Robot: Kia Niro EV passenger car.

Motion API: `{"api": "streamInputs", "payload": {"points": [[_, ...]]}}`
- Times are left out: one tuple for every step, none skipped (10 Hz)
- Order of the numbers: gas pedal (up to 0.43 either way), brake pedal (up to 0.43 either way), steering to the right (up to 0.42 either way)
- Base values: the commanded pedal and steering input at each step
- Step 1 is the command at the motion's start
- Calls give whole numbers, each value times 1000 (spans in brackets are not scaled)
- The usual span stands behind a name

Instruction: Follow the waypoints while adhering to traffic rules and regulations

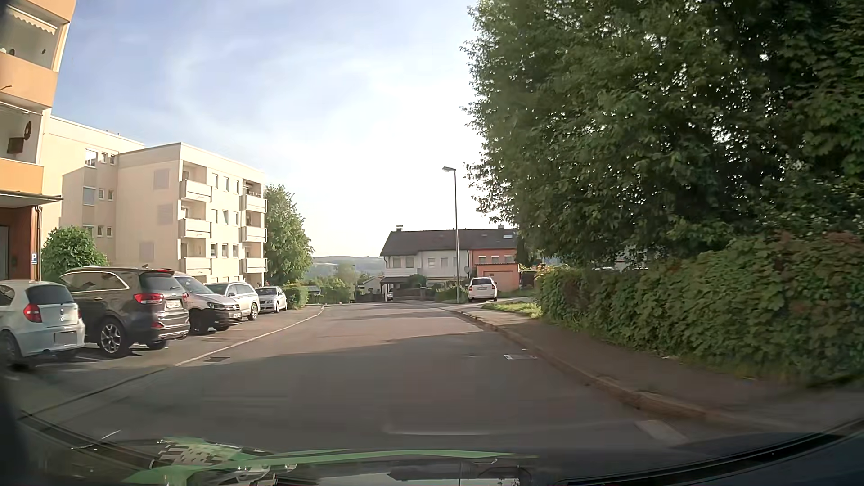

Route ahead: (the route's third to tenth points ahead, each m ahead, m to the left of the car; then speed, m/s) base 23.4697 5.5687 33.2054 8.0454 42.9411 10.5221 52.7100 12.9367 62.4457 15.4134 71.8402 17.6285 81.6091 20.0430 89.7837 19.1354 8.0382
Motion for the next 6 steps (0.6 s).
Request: {"api": "streamInputs", "payload": {"points": [[39,0,-42],[28,0,-41],[0,0,-40],[0,0,-39],[0,0,-38],[0,0,-36]]}}
